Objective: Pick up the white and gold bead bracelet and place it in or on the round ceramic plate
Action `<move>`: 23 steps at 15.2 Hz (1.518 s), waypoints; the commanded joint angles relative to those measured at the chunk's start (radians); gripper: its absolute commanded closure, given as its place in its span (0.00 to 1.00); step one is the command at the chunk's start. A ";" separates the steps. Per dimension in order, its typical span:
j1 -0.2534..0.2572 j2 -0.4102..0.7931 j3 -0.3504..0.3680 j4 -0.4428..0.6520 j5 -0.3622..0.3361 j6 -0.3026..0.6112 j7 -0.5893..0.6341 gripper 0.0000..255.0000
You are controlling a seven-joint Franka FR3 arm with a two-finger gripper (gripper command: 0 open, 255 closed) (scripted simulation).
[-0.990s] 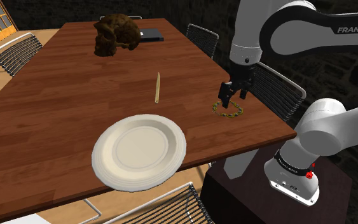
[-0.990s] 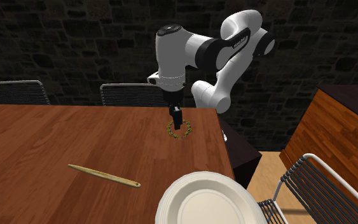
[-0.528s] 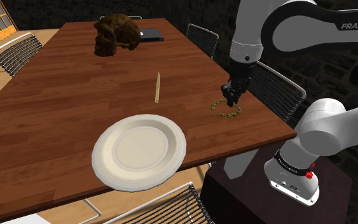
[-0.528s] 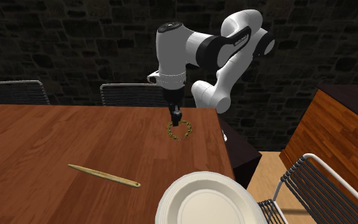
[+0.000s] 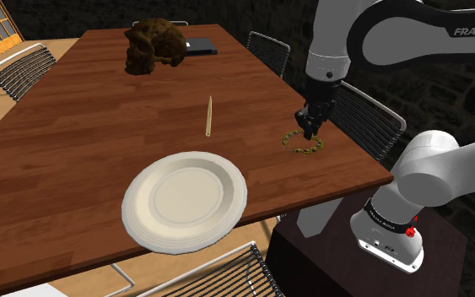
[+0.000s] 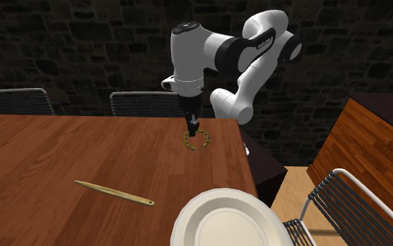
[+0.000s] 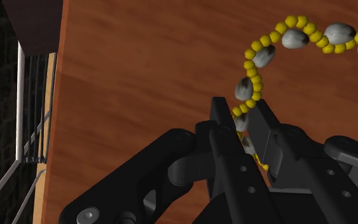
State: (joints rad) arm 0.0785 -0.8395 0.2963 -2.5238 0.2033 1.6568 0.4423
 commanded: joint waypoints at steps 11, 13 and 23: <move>-0.014 0.030 -0.026 0.174 -0.027 -0.148 0.004 1.00; -0.016 0.037 -0.029 0.206 -0.030 -0.172 0.005 1.00; -0.017 0.266 0.179 0.408 0.040 -0.115 0.213 1.00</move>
State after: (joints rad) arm 0.0645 -0.6073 0.4497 -2.1520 0.2401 1.5397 0.6270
